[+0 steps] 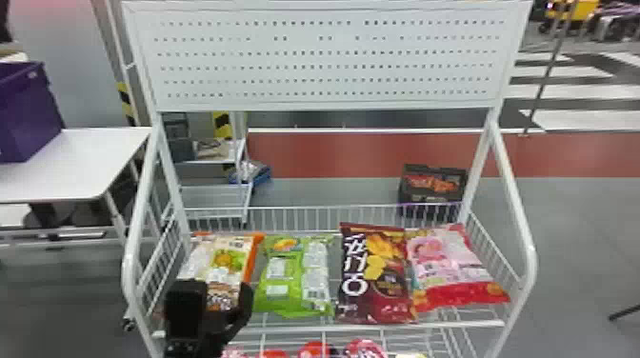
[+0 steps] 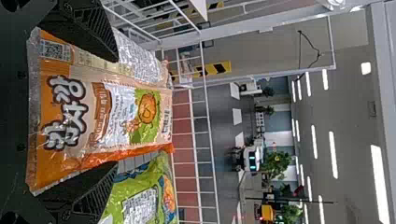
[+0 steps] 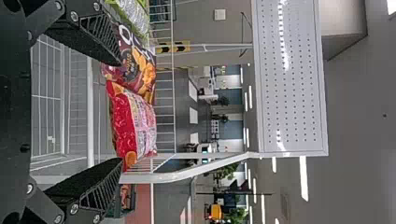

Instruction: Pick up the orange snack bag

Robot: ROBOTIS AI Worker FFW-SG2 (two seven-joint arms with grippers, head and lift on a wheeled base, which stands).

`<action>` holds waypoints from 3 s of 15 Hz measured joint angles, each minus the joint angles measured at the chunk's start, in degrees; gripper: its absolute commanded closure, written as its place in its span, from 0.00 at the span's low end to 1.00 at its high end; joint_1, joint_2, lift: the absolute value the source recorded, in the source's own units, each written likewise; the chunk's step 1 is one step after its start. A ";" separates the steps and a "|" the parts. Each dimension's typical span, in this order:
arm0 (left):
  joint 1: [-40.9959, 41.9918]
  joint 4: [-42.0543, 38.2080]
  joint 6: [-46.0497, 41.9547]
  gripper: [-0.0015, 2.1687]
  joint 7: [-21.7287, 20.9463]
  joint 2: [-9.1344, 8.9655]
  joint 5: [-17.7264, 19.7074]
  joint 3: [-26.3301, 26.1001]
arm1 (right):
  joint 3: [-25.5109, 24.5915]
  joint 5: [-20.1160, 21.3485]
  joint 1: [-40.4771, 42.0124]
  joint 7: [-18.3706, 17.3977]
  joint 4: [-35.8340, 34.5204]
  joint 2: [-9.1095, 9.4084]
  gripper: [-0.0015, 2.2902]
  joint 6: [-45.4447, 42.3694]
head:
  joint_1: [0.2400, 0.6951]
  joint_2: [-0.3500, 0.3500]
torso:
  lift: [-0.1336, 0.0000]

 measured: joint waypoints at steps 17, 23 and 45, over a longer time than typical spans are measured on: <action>-2.52 1.06 8.27 0.51 0.33 -0.29 1.59 1.26 | -0.24 -0.20 -0.35 -0.02 0.18 0.07 0.07 0.00 | 0.57 0.50 | 1.00; 0.61 -6.57 8.97 0.51 1.24 -0.03 1.68 1.83 | -0.27 -0.42 -0.63 -0.02 0.34 0.00 0.07 0.00 | 0.57 0.50 | 1.00; 43.63 -33.74 -17.42 0.50 -0.88 5.86 2.31 13.58 | -0.01 -0.45 -1.01 -0.02 0.77 -0.10 0.08 -0.18 | 0.57 0.50 | 1.00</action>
